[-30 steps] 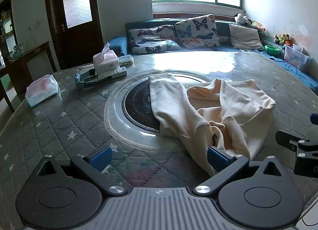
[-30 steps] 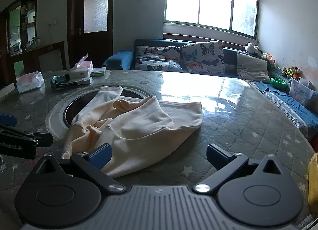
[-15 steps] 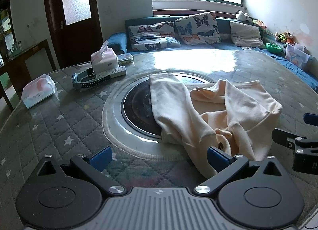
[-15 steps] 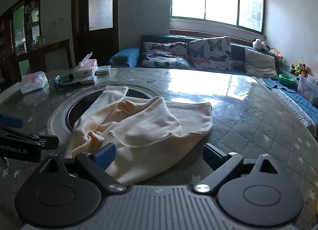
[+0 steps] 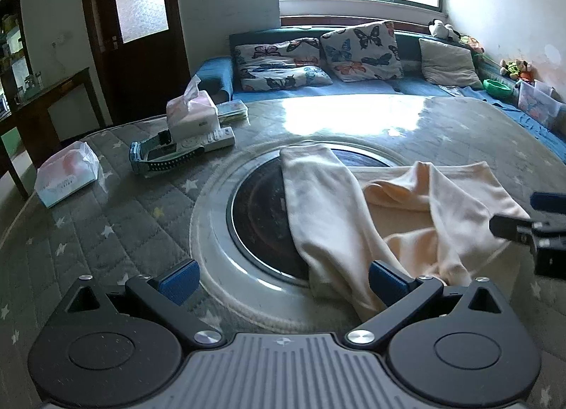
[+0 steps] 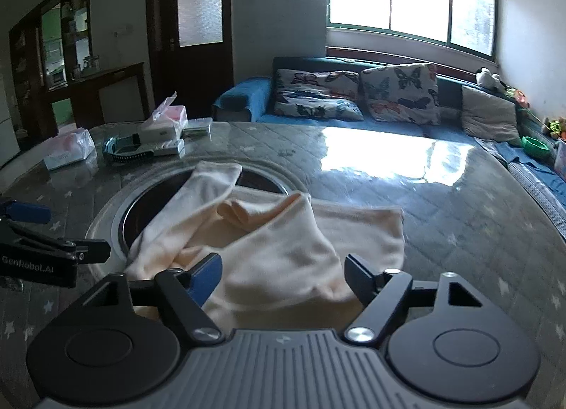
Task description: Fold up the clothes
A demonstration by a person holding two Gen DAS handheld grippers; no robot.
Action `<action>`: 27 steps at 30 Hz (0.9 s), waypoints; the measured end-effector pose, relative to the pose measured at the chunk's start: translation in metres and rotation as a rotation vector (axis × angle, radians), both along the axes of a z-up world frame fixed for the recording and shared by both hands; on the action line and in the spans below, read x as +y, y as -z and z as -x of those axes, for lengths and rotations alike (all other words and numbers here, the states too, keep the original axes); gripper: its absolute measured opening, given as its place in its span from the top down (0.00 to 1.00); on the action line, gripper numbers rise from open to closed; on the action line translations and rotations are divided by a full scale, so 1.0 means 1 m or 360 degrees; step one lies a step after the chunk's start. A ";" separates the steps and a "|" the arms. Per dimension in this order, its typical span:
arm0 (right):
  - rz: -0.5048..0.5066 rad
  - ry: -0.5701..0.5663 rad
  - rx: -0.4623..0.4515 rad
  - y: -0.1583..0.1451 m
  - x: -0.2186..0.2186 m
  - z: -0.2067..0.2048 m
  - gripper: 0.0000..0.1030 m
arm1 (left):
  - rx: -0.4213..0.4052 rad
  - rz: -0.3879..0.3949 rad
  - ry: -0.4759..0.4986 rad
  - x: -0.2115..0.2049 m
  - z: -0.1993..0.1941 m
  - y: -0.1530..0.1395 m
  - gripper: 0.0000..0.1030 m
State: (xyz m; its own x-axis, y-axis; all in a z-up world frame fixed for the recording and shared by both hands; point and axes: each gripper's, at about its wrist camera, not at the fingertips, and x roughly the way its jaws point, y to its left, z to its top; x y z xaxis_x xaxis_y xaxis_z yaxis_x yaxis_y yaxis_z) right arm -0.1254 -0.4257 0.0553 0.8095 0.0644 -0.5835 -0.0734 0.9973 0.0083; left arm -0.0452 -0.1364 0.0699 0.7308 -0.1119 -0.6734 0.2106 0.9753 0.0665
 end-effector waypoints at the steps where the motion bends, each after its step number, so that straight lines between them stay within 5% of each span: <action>1: -0.0001 -0.0011 0.0003 -0.001 -0.001 -0.007 0.30 | 0.0002 -0.0004 -0.0005 0.000 -0.003 0.000 0.00; 20: -0.0023 -0.0054 0.0252 0.043 -0.022 -0.145 0.55 | 0.0032 0.0050 0.0140 -0.025 -0.055 0.005 0.00; 27: -0.0149 -0.0061 0.0297 0.053 -0.036 -0.153 0.90 | 0.0060 0.0035 0.0287 -0.055 -0.078 0.015 0.08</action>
State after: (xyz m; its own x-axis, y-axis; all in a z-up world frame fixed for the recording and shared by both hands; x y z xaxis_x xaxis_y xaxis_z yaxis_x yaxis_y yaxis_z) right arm 0.0280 -0.4619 0.0027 0.6840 0.1540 -0.7131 -0.0996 0.9880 0.1178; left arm 0.0330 -0.1911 0.0549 0.6717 -0.2541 -0.6959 0.3843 0.9226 0.0341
